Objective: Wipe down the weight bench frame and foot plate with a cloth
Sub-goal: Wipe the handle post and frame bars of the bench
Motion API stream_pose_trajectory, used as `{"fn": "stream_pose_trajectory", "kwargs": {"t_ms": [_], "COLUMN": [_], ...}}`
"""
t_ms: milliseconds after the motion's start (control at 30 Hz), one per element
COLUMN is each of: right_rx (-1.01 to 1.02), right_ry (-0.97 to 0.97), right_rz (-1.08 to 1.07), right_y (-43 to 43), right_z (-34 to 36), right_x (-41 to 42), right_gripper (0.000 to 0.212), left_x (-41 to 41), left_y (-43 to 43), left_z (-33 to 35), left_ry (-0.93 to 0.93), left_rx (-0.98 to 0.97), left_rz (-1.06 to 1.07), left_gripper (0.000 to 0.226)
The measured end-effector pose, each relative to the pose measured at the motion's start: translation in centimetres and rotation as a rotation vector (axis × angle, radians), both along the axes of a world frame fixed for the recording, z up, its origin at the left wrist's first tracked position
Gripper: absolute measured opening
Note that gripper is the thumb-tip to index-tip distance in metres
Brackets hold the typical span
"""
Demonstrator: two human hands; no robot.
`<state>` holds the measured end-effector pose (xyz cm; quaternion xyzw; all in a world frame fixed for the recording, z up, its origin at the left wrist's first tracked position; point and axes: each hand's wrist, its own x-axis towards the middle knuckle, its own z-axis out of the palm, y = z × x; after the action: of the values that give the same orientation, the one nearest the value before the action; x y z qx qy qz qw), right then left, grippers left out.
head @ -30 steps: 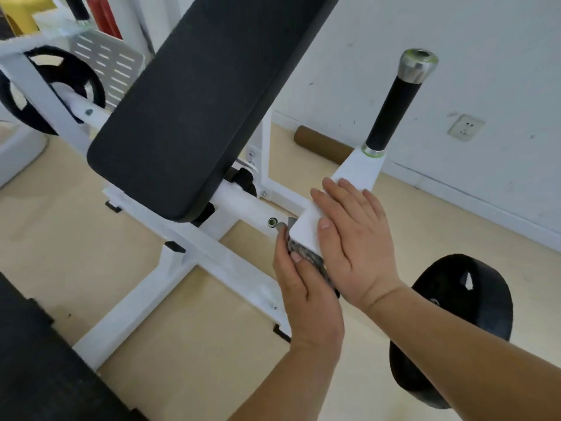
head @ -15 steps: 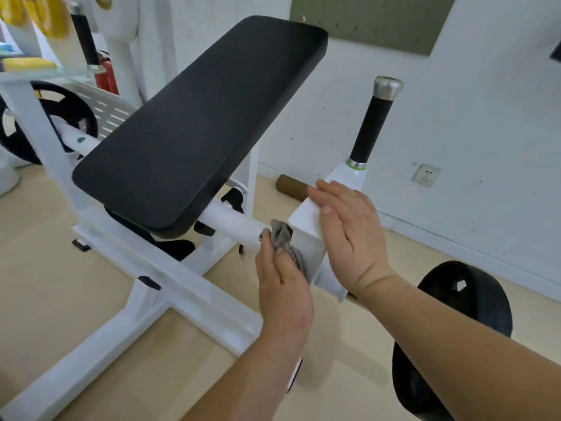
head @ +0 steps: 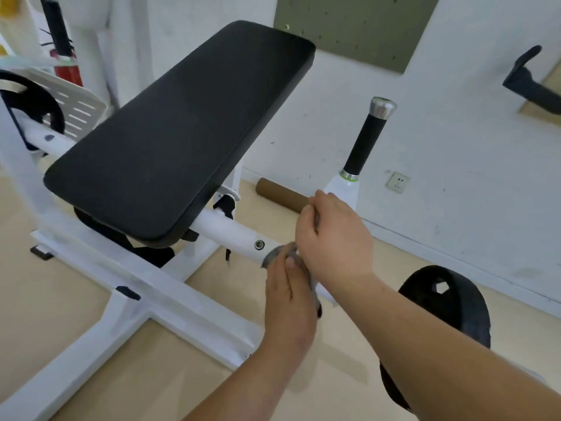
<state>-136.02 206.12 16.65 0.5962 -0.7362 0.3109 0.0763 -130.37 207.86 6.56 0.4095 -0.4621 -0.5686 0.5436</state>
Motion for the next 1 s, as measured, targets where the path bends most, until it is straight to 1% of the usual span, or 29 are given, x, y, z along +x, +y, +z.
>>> {"fn": "stream_pose_trajectory", "kwargs": {"t_ms": [67, 100, 167, 233, 300, 333, 367, 433, 467, 533, 600, 633, 667, 733, 767, 800, 833, 900, 933, 1000], "right_rx": [0.004, 0.002, -0.013, -0.041, -0.081, -0.099, -0.111, -0.121, -0.127, -0.128, -0.168, -0.202, -0.233, -0.271, -0.284, -0.299, -0.315, -0.338, -0.339, -0.316], "right_ry": [-0.031, -0.037, 0.008, 0.080, 0.136, 0.157, 0.160, 0.150, 0.145, 0.116, 0.093, 0.093, 0.101, 0.130, 0.146, 0.163, 0.175, 0.181, 0.176, 0.140], "right_rz": [0.018, 0.042, 0.098, 0.156, 0.166, 0.141, 0.103, 0.055, 0.062, 0.096, 0.129, 0.139, 0.145, 0.155, 0.160, 0.159, 0.151, 0.132, 0.123, 0.106], "right_y": [0.1, 0.3, 0.6, 0.7, 0.9, 1.1, 1.4, 2.1, 2.5, 2.7, 2.4, 2.4, 2.4, 2.1, 2.0, 1.9, 1.8, 1.6, 1.6, 1.9], "right_z": [-0.1, -0.2, -0.5, -0.8, -1.4, -1.9, -2.2, -2.9, -3.2, -3.5, -3.8, -3.9, -4.1, -4.3, -4.5, -4.6, -4.7, -4.8, -4.8, -4.8], "right_x": [-0.2, -0.3, -0.6, -1.0, -1.2, -1.1, -0.9, -0.6, -0.7, -0.9, -1.3, -1.5, -1.7, -2.0, -2.1, -2.1, -2.1, -1.8, -1.5, -1.1], "right_gripper": [0.025, 0.025, 0.027, 0.029, 0.033, 0.038, 0.046, 0.061, 0.065, 0.072, 0.070, 0.067, 0.065, 0.066, 0.067, 0.068, 0.068, 0.063, 0.061, 0.060], "left_x": [-0.1, 0.1, 0.7, 1.6, 2.2, 2.5, 2.7, 2.5, 2.2, 1.5, 1.4, 1.5, 1.9, 2.2, 2.2, 2.0, 1.8, 1.6, 1.6, 2.4], "left_y": [-1.1, -1.3, -0.5, 0.5, 0.5, 0.3, -0.2, -0.8, -0.8, -0.2, 0.9, 0.9, 0.9, -0.5, -1.2, -1.8, -2.3, -2.3, -2.0, -0.8], "left_z": [0.9, 0.7, -1.8, -5.9, -9.4, -9.8, -9.5, -7.5, -6.5, -5.3, -7.2, -9.1, -10.9, -14.5, -14.9, -14.6, -14.0, -12.3, -12.0, -13.5], "left_ry": [0.029, 0.001, -0.097, -0.201, -0.262, -0.270, -0.256, -0.177, -0.147, -0.154, -0.204, -0.237, -0.259, -0.276, -0.254, -0.217, -0.154, -0.102, -0.073, -0.030], "left_rx": [-0.124, -0.171, -0.206, -0.118, 0.082, 0.157, 0.174, 0.135, 0.095, 0.037, 0.014, 0.043, 0.106, 0.304, 0.398, 0.446, 0.444, 0.289, 0.242, 0.263], "left_rz": [-0.041, -0.057, -0.049, -0.062, -0.138, -0.171, -0.189, -0.177, -0.172, -0.129, -0.070, -0.063, -0.076, -0.138, -0.171, -0.200, -0.208, -0.211, -0.196, -0.210], "left_gripper": [0.038, 0.041, 0.037, 0.034, 0.026, 0.023, 0.023, 0.028, 0.031, 0.038, 0.035, 0.030, 0.025, 0.022, 0.027, 0.035, 0.040, 0.040, 0.039, 0.040]}}
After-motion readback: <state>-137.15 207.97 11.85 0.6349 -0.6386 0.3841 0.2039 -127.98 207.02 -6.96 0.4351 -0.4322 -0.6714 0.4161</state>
